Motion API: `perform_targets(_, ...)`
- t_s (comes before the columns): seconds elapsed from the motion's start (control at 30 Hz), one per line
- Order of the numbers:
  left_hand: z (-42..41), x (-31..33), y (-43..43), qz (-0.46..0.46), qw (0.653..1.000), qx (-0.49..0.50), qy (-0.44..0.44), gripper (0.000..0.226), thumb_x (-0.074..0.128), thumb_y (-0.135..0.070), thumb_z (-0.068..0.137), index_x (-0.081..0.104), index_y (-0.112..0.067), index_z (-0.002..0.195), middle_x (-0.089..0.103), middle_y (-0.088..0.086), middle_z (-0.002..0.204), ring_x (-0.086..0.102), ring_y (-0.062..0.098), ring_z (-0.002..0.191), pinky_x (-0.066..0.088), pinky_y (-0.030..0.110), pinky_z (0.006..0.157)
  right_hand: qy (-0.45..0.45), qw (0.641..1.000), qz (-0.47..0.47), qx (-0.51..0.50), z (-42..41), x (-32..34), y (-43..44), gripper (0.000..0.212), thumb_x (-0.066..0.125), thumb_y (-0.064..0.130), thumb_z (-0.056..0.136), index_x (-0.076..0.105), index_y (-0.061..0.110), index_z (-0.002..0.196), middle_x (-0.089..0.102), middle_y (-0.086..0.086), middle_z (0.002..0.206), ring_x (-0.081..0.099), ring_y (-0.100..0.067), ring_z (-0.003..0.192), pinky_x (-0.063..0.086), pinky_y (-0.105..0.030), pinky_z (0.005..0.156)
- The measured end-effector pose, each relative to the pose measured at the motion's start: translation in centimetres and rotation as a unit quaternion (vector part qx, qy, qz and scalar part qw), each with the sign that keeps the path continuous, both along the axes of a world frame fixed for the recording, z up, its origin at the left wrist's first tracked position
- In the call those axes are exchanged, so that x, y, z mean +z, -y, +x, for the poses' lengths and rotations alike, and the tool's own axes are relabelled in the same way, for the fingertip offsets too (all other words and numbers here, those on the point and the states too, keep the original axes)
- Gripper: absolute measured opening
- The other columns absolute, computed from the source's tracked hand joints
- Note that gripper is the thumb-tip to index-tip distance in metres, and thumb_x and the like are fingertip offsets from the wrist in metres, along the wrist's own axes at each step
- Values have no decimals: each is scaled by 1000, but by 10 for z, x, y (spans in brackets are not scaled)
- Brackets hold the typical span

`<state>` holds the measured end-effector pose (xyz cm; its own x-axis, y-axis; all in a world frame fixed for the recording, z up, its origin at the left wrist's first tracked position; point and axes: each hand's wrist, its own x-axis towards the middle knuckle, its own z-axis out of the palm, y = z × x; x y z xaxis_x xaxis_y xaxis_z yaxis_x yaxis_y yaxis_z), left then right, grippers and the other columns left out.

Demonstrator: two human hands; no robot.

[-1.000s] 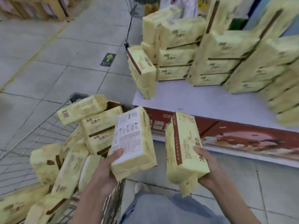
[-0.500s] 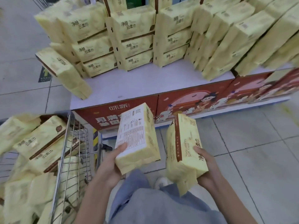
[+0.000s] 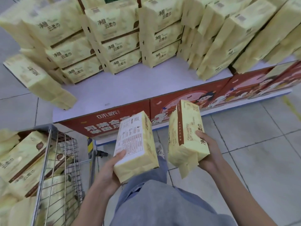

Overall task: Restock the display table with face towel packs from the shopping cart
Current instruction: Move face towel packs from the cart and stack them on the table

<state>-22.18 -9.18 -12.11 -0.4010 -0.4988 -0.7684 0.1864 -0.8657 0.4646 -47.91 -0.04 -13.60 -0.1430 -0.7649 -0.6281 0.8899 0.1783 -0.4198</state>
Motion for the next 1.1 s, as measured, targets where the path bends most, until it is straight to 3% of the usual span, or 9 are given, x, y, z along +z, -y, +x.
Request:
perform_targets(0.17,-45,-3,53,18,1000,8,-2,44,67,-25,65,60,-9,106,75,12,91,69,26,82,60,36,61,5,1000,9,7,-42,-5,57,75,92,21,31,71,8,101,71,-15,102,70,-29,84,58,-40,68)
perform_targets(0.37,-88,2,120,15,999,31,-4,86,94,-30,32,62,-9,109,74,11,97,72,23,78,59,34,56,26,1000,13,6,-80,-5,130,80,92,21,38,65,10,112,69,-14,110,69,-29,91,58,-41,74)
perform_targets(0.5,-102,1,157,5,999,38,-6,102,97,-32,10,64,-9,103,75,9,95,73,21,75,58,32,55,33,999,-9,-24,-92,-15,179,70,82,23,57,59,12,122,65,-11,118,65,-28,102,51,-43,90)
perform_targets(0.63,-106,3,181,-10,999,53,0,105,95,-35,5,64,-11,102,75,7,92,72,19,72,57,30,53,44,997,-12,-60,-100,-34,232,85,87,24,53,53,14,131,58,-11,131,53,-29,121,38,-47,105)
perform_targets(0.73,-105,1,193,-14,997,71,4,107,96,-37,9,63,-11,107,74,8,97,72,19,76,57,31,54,43,997,29,-54,-101,-48,268,67,78,25,64,55,15,127,57,-12,132,50,-31,126,34,-50,108)
perform_targets(0.8,-106,1,199,-9,996,86,11,103,96,-37,14,63,-12,108,74,8,99,72,20,76,57,31,54,40,995,69,-54,-101,-57,289,56,72,21,68,56,16,122,61,-13,121,52,-31,120,37,-50,106)
perform_targets(0.93,-109,5,208,3,992,123,22,53,75,-29,62,62,-12,110,75,6,94,72,17,73,56,28,52,-7,988,145,-45,-97,-66,322,72,76,13,65,46,11,131,60,-15,118,59,-28,101,50,-47,94)
perform_targets(1.03,-116,6,214,6,990,137,35,93,95,-36,24,63,-12,108,74,8,99,72,19,77,57,30,54,-32,981,188,-37,-93,-81,337,77,76,3,69,38,8,136,59,-18,124,61,-28,98,57,-33,56)
perform_targets(1.1,-123,7,219,11,988,151,34,99,96,-34,14,64,-11,105,74,9,99,72,20,77,58,31,55,-37,975,219,-16,-96,-86,345,68,73,1,74,42,6,133,60,-19,121,61,-28,93,54,-28,51)
